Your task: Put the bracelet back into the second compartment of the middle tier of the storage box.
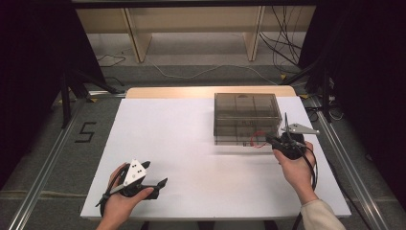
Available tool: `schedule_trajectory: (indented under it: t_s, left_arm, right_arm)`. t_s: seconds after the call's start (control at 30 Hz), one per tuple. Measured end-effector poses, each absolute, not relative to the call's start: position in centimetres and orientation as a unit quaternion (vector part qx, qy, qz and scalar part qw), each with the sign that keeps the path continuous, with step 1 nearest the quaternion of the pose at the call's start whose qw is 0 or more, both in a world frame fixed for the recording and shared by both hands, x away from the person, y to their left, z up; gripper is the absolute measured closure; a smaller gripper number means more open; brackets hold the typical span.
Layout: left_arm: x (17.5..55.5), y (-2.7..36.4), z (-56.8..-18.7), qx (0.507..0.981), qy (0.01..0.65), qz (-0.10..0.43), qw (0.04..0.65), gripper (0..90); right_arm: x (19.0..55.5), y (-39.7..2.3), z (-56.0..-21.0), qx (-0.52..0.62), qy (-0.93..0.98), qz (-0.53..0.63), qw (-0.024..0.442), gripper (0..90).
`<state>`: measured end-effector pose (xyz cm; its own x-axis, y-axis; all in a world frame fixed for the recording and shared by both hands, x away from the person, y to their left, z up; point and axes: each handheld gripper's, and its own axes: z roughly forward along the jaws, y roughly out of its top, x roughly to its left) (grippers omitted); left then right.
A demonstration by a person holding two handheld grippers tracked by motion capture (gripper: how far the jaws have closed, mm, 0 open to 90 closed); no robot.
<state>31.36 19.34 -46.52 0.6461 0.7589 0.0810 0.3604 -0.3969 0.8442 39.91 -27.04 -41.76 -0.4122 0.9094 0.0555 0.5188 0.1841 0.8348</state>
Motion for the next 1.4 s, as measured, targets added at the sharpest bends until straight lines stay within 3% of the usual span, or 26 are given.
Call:
schedule_trajectory:
  t_s: [1.4]
  left_arm:
    - [31.4, 19.3, -46.5, 0.801, 0.349, 0.234, 0.426, 16.5]
  right_arm:
    - [41.3, -26.4, -41.2, 0.485, 0.730, 0.416, 0.243, 88.9]
